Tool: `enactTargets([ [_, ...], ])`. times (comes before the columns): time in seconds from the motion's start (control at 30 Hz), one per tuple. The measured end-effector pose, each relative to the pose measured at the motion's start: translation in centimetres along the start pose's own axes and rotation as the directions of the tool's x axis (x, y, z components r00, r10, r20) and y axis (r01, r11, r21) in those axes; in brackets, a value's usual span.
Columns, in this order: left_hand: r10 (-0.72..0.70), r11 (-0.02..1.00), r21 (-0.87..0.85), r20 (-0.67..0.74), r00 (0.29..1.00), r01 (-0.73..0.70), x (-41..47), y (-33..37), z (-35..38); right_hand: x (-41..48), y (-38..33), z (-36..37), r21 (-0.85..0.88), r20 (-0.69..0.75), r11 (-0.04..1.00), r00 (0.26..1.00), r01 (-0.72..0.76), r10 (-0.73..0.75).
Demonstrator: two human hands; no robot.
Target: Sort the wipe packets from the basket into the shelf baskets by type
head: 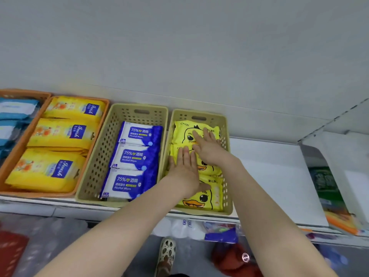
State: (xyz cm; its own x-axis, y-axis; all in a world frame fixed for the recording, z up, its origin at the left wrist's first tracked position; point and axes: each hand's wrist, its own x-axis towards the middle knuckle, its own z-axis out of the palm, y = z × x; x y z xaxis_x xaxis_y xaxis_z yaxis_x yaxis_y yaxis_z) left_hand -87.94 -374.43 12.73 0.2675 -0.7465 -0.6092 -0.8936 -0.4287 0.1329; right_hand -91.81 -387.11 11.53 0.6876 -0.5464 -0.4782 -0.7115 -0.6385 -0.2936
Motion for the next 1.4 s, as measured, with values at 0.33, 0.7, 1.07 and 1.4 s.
enactTargets([
  [0.33, 0.013, 1.000, -0.014, -0.114, 0.993, -0.014, 4.9, -1.4, -3.2, 1.9, -0.2, 0.8, 0.093, -0.041, 0.994, 0.997, -0.066, 0.070],
  [0.7, 0.000, 0.998, 0.055, -0.107, 0.994, 0.006, 0.3, -1.5, 0.1, -1.7, -0.4, 0.9, -0.115, -0.001, 0.993, 1.000, -0.028, 0.028],
  [1.07, -0.025, 0.992, 0.120, -0.134, 0.991, 0.041, 0.5, -1.1, 0.9, -0.5, -0.8, -1.0, -0.220, 0.096, 0.976, 0.995, -0.009, 0.030],
  [1.4, 0.096, 0.994, 0.067, -0.177, 0.979, -0.085, 0.4, 0.1, 1.8, 1.3, -0.7, -1.0, -0.197, -0.127, 0.978, 0.988, 0.062, -0.088],
])
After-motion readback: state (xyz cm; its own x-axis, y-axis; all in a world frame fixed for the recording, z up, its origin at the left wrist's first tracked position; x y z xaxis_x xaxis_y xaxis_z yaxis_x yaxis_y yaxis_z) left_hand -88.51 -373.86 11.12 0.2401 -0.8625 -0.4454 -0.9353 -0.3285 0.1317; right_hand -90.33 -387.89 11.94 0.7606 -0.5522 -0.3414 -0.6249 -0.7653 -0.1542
